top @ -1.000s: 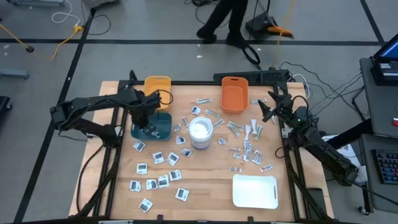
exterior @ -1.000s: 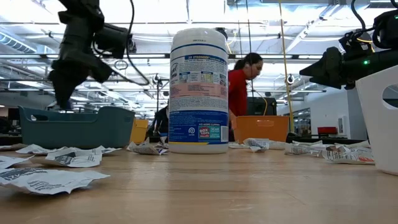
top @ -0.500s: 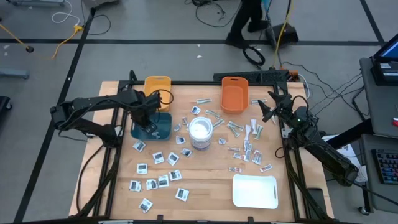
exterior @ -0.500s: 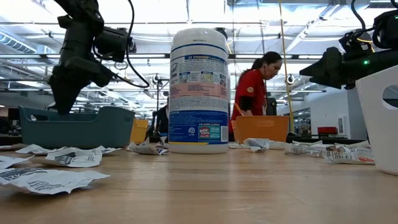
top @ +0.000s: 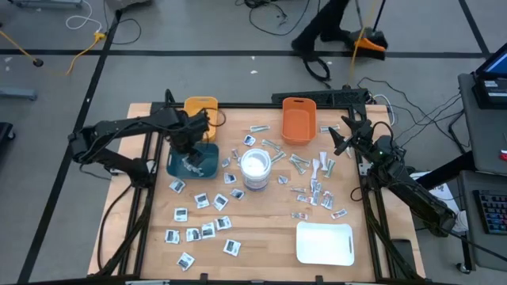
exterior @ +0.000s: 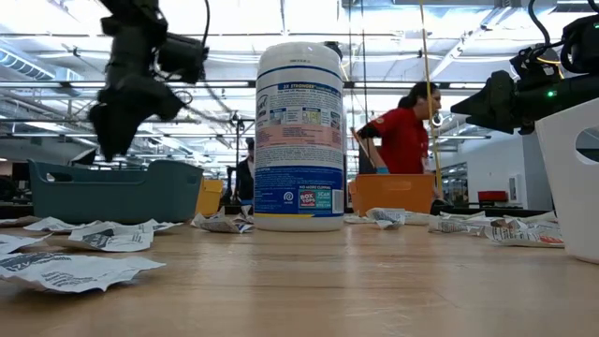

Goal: Pick & Place First Aid Supplies
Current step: Put the blue pad into the blue bin

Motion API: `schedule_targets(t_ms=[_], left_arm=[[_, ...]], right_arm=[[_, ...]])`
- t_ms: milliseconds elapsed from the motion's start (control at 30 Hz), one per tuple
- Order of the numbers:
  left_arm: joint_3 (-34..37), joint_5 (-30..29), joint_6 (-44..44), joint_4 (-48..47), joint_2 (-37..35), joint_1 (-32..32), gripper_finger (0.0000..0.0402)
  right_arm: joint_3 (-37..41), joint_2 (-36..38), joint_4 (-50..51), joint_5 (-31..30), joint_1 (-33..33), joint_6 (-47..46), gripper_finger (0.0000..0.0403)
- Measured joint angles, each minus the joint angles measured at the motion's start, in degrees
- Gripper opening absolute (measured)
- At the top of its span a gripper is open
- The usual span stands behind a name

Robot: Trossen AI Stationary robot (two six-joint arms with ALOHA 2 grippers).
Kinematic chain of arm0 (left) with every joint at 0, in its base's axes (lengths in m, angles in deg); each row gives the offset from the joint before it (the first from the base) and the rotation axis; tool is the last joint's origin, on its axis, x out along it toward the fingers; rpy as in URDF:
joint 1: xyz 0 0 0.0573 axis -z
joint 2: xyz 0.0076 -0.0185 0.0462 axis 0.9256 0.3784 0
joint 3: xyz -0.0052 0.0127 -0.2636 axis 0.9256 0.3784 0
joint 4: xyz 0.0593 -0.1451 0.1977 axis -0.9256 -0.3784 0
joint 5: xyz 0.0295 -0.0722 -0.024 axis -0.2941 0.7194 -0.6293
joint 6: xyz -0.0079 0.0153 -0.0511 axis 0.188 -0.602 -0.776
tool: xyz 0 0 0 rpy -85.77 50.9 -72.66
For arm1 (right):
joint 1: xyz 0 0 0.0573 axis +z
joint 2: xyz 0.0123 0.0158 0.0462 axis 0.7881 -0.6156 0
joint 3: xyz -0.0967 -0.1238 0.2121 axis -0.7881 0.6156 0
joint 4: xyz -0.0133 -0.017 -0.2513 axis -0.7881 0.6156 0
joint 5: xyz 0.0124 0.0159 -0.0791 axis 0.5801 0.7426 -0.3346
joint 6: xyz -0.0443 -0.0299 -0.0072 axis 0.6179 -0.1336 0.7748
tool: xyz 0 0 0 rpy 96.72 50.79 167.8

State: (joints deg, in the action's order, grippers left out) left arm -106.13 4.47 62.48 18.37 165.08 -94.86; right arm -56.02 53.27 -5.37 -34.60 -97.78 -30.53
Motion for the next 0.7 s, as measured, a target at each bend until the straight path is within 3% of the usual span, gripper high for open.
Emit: schedule_targets(t_ms=[200, 700], left_arm=[[-11.9, 0.0, 4.7, -1.4, 7.8, -0.3, 0.0268], [-45.3, 0.1, 16.0, -8.0, 35.7, -1.7, 0.0253]], right_arm=[[0.0, 0.0, 0.0, 0.0, 0.0, 0.0, 0.0357], [0.0, 0.0, 0.0, 0.0, 0.0, 0.0, 0.0357]])
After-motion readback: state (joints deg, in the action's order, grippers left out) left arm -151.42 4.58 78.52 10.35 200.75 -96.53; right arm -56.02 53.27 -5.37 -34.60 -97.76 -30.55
